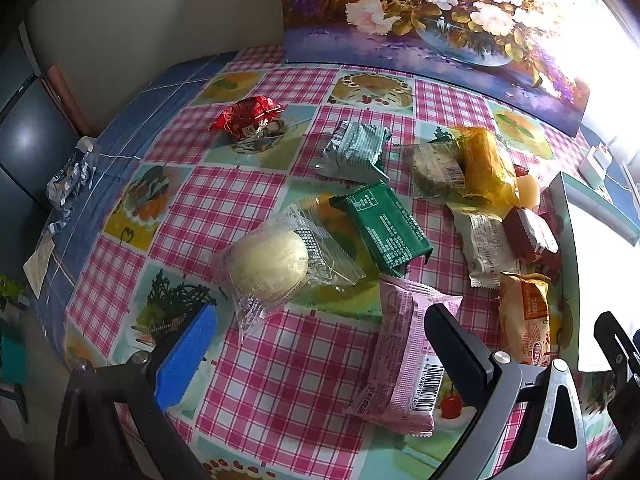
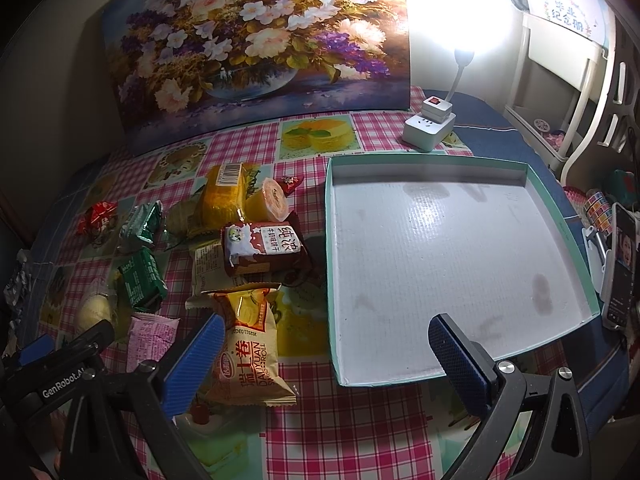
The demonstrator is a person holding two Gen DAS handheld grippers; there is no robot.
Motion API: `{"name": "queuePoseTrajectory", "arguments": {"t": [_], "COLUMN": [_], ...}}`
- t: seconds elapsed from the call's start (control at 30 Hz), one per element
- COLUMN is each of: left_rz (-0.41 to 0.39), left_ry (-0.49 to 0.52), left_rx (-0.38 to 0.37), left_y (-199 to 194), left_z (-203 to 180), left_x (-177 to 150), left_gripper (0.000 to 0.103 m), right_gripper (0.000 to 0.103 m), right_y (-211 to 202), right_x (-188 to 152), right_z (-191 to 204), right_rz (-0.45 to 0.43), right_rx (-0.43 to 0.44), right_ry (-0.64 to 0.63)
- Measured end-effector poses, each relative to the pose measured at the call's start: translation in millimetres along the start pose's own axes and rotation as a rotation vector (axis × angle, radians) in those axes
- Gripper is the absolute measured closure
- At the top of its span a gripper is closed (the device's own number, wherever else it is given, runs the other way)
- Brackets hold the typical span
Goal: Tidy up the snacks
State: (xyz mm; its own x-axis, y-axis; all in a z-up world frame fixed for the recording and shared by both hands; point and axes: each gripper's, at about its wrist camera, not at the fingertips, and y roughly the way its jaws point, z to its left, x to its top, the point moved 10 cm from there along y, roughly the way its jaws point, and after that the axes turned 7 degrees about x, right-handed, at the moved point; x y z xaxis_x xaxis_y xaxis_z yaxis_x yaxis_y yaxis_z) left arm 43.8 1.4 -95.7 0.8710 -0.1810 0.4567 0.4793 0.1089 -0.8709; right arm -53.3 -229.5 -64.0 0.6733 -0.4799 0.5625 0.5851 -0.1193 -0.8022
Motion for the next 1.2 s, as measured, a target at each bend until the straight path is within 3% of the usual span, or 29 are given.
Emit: {"name": "queuePoseTrajectory", "arguments": {"t": [0.23, 0.43, 0.67, 0.8, 1.2], "left_rz": [0.002, -0.015, 0.042, 0.04, 0.046], "left_ry": [-0.012, -0.082, -0.153, -0.181, -0.102], "left_rx": [-0.013, -0.113, -0.075, -0.089, -0.133], "left_y": [3, 7, 26, 34, 28], "left_z": [-2, -4, 25, 31, 7], "left_x": [-5, 1, -4, -4, -8], "left_gripper": [0.0, 0.0, 0.0, 0.0, 0.0], "right_gripper": [0.0, 0.0, 0.0, 0.0, 0.002], "right_y": [1, 6, 38, 46, 51], "right_x": [0, -4, -24, -29, -29], "right_z": [2, 6, 29, 41, 53], "right_rz": [0.006, 0.031, 0.171, 0.185, 0.172], "right_rx": [-0.001, 0.0, 0.066, 0.088, 0.103], "right_ry": [-0.01, -0.026, -0.078, -0.102, -0.113]}}
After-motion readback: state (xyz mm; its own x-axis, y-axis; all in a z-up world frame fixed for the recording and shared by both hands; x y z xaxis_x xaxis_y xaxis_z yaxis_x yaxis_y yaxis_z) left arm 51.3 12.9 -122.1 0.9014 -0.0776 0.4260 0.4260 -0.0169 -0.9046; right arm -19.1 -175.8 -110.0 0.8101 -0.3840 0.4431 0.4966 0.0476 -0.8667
